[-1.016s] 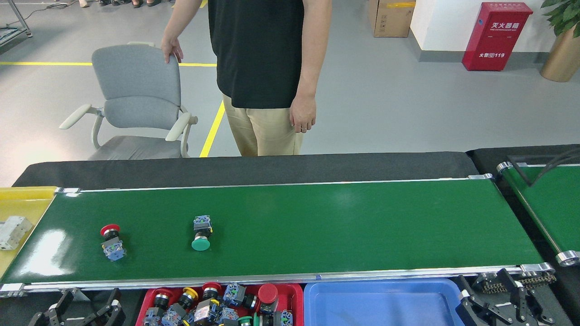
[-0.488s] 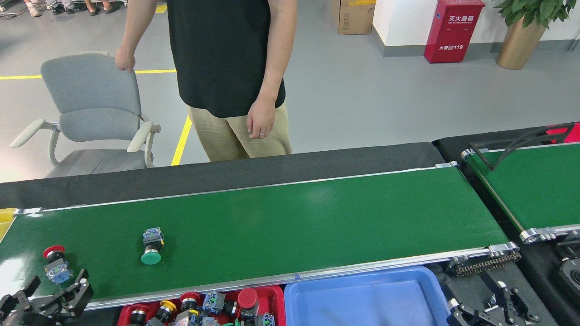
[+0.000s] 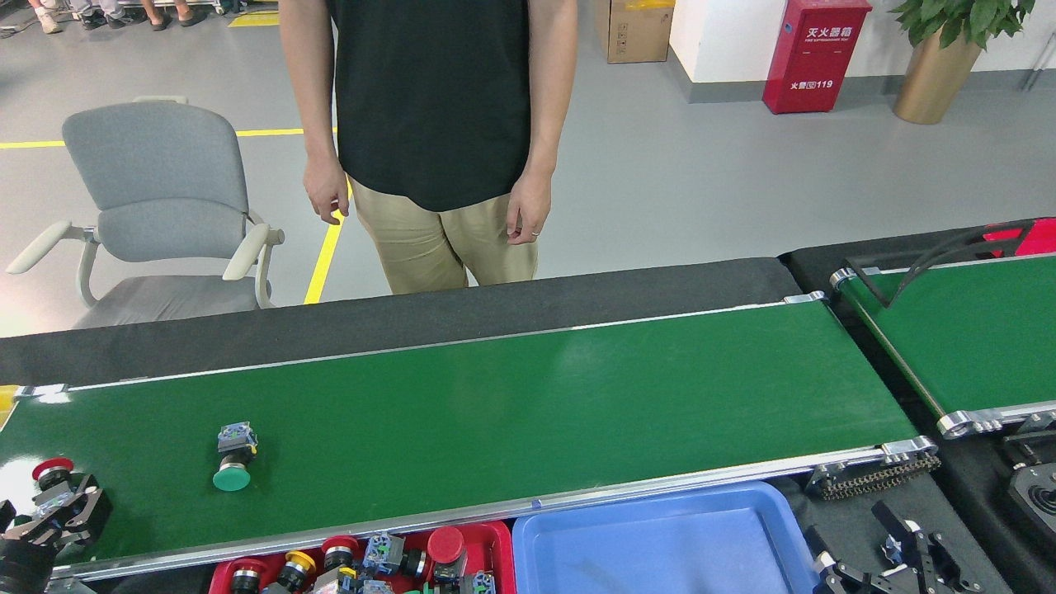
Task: Pick switch part from conveyor to tray
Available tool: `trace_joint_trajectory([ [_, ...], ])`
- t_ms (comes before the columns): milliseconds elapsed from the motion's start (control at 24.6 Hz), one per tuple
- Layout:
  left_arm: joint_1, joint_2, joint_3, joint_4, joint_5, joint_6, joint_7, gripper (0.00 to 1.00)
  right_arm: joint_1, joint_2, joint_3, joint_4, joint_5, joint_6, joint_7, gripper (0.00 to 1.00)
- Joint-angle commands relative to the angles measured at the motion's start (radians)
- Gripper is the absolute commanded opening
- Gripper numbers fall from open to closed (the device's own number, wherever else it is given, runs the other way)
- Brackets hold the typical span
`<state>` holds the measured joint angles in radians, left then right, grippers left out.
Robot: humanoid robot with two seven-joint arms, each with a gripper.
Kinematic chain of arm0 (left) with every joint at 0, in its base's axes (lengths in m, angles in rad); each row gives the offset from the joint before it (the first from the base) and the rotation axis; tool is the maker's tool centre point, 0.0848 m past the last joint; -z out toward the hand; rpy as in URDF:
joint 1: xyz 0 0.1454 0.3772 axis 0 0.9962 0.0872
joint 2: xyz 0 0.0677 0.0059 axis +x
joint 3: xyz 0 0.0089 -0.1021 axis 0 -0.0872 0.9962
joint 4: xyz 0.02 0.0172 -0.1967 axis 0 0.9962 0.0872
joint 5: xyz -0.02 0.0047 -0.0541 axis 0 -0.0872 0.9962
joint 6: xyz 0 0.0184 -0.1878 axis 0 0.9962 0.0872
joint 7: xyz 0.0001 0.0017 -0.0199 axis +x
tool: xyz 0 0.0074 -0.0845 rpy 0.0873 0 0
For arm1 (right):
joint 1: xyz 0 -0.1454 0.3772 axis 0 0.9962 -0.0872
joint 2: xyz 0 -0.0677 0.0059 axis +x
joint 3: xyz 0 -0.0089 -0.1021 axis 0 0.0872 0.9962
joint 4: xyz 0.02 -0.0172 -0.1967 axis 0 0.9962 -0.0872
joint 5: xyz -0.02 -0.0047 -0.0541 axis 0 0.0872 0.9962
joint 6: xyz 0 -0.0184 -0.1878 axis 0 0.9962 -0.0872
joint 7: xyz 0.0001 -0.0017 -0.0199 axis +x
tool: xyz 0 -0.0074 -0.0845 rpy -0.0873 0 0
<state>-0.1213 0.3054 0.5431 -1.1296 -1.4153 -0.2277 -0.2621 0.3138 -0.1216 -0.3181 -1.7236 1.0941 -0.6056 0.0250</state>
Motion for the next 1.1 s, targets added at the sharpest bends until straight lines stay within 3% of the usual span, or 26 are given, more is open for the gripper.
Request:
trace_joint_trajectory([
  [0,-0.001,-0.006,0.0,-0.016,0.016,-0.03,0.024,0.11,-0.002,-0.003,-0.009,-0.016,-0.005,-0.003,0.001,1.0],
  [122,0.031,-0.025,-0.005,-0.104,0.019,-0.079,0.06,0.04,-0.001,-0.004,-0.033,-0.016,-0.005,-0.005,0.001,1.0],
  [325,0.192,-0.118,-0.089,-0.395,0.068,-0.259,0.06,0.05,0.002,0.002,-0.072,-0.014,-0.007,-0.003,0.001,1.0],
  [447,0.359,-0.224,-0.14,-0.596,0.068,-0.441,0.06,0.07,0.004,0.007,-0.085,-0.004,-0.007,-0.003,0.001,1.0],
  [569,0.437,-0.327,-0.15,-0.653,0.068,-0.558,0.058,0.1,0.004,0.007,-0.088,-0.004,-0.016,-0.003,0.0,1.0],
  [732,0.494,-0.365,-0.137,-0.651,0.067,-0.558,0.057,0.44,0.007,0.01,-0.119,-0.002,-0.03,-0.002,0.001,1.0],
  [854,0.508,-0.382,-0.123,-0.653,0.067,-0.558,0.058,0.97,0.013,0.014,-0.136,0.005,-0.03,0.001,0.001,1.0],
  [1057,0.506,-0.388,-0.097,-0.651,0.067,-0.558,0.06,1.0,0.018,0.023,-0.145,0.012,-0.03,0.003,0.001,1.0],
])
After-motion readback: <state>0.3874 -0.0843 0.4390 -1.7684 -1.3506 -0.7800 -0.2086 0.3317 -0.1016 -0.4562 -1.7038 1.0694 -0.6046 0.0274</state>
